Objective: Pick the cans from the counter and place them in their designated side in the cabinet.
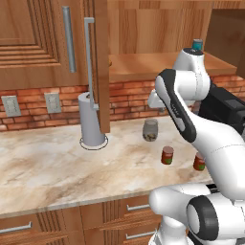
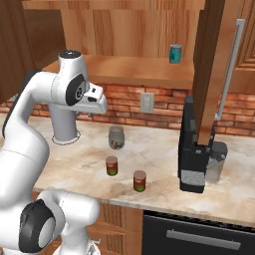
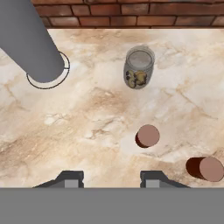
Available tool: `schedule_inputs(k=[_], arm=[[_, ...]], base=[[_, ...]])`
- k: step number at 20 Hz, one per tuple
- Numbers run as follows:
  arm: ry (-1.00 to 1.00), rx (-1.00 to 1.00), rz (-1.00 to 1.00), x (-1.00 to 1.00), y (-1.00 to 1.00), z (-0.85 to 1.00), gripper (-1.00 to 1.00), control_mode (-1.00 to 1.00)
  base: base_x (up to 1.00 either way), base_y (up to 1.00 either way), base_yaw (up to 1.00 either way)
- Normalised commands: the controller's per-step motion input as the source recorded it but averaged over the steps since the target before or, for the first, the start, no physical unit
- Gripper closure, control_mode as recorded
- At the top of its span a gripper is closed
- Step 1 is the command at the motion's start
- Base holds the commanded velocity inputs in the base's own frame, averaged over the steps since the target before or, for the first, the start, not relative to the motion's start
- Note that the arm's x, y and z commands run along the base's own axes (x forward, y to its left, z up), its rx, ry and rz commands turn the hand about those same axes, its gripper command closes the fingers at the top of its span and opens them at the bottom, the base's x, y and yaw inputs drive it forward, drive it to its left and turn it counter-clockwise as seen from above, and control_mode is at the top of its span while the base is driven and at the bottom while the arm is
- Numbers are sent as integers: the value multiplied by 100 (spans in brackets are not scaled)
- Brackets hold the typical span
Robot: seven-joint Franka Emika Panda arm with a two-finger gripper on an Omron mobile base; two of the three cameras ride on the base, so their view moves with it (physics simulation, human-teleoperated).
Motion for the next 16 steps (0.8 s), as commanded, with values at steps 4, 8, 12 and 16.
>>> schedule_inputs(k=[4,8,12,16], arm=[[0,0,0,-8,0,-3,-100,-100],[0,0,0,-11,0,-10,-100,-100],[0,0,0,-11,-2,-11,-100,-100],[0,0,0,-8,-3,-9,-100,-100]], base=[[0,0,0],[0,0,0],[0,0,0],[0,0,0]])
